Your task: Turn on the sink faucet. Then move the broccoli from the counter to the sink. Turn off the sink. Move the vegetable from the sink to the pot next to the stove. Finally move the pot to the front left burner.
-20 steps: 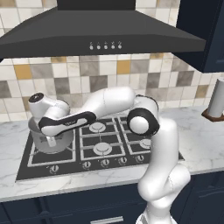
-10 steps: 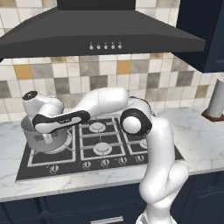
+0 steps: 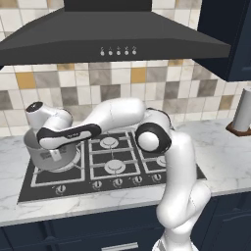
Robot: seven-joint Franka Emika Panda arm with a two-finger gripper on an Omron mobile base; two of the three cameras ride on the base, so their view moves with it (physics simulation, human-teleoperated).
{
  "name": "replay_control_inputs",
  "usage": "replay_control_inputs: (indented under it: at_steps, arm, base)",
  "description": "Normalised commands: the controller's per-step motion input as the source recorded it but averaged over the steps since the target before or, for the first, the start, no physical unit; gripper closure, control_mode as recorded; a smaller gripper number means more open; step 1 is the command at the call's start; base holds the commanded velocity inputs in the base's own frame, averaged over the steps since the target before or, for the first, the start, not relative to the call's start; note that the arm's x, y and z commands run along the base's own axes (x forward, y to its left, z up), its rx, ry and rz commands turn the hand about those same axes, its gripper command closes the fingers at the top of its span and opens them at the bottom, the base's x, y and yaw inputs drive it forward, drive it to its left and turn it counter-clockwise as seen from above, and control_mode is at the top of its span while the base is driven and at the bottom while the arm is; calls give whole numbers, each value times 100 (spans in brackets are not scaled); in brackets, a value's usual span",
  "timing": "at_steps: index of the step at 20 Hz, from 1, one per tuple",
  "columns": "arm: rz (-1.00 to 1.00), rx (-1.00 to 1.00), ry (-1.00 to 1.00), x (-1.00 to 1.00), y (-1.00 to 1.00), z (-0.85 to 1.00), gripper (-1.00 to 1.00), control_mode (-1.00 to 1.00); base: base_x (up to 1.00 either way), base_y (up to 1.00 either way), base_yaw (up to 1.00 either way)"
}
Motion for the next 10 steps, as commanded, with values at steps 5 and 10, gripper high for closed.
replay_control_inputs:
  at_steps: [5, 10]
  arm:
    - [-1, 0, 0, -5, -29, -13, 100, -100]
    - [-4, 0, 0, 0, -39, -7, 100, -100]
  base:
    - [0, 0, 0]
    - [0, 0, 0]
